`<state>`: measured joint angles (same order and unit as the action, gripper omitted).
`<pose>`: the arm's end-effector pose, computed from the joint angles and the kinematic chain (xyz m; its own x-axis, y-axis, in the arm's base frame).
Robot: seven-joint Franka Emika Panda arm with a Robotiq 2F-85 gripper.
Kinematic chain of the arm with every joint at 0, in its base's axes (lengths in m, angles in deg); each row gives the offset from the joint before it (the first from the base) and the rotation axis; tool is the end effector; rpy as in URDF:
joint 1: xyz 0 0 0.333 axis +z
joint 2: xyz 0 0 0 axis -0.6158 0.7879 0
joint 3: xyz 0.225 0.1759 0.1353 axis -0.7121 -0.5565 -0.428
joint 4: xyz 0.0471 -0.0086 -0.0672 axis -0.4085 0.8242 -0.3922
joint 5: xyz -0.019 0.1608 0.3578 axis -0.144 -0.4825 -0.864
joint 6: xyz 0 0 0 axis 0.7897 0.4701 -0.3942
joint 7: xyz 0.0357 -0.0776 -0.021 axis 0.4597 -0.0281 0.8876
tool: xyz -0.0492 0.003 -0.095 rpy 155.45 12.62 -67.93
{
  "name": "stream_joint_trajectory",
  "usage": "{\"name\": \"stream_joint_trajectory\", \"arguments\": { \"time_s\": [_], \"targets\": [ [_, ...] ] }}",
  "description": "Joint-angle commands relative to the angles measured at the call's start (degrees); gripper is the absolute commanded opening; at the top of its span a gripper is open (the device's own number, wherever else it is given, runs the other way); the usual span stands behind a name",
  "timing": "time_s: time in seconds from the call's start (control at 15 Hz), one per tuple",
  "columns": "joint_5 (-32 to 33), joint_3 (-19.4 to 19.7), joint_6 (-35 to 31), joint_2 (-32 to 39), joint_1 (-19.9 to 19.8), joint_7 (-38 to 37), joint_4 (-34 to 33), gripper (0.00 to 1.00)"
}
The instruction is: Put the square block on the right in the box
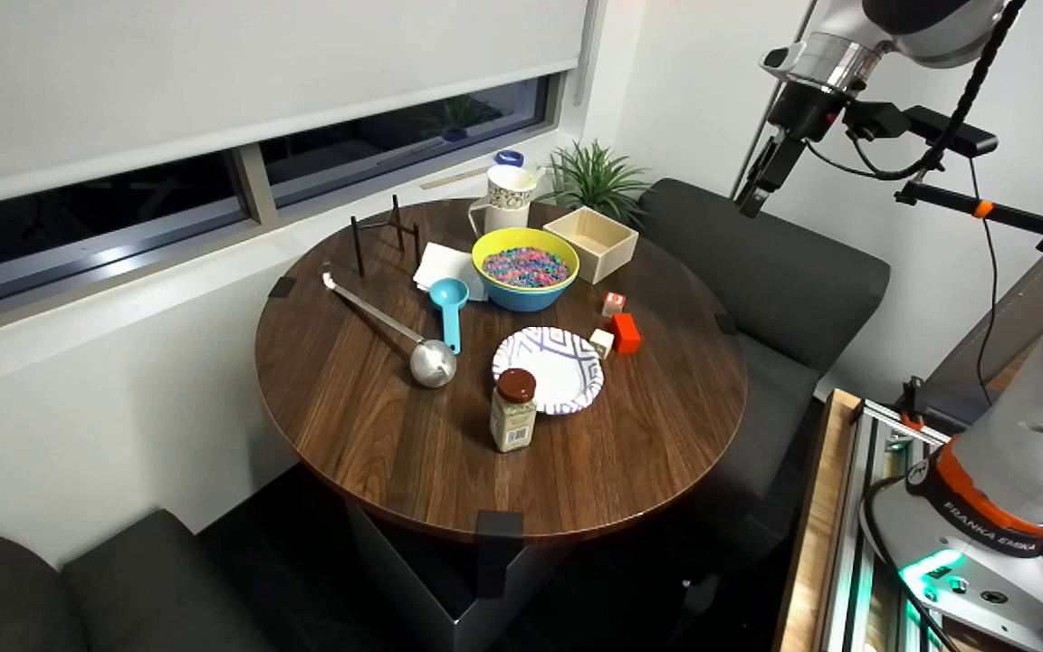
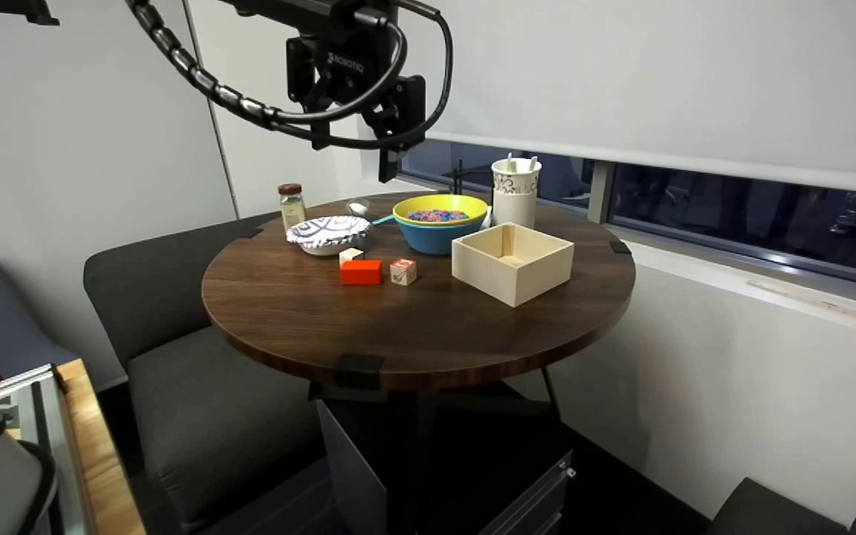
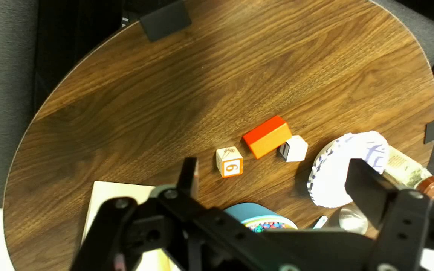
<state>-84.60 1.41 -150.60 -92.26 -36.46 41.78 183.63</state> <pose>0.3697 -0.1747 0.4479 0.9641 0.1964 0.1789 0.2398 -0.9333 -0.2674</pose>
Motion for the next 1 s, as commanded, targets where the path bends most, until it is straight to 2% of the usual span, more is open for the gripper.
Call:
{"name": "stream_joint_trajectory", "arguments": {
  "time_s": [0.0, 0.07, 0.27, 0.6, 0.93],
  "targets": [
    [-1.5, -2.5, 0.3, 0.7, -2.8, 1.2, -0.1, 1.00],
    [-1.5, -2.5, 0.3, 0.7, -2.8, 1.2, -0.1, 1.00],
    [-0.9, -6.4, -7.8, 3.6, -3.3, -4.9, 3.7, 1.00],
    [-0.6, -12.8, -24.1, 11.8, -2.8, -16.0, 9.1, 1.00],
    [0.7, -17.5, -30.8, 21.4, -2.8, -21.7, 6.8, 1.00]
  ]
}}
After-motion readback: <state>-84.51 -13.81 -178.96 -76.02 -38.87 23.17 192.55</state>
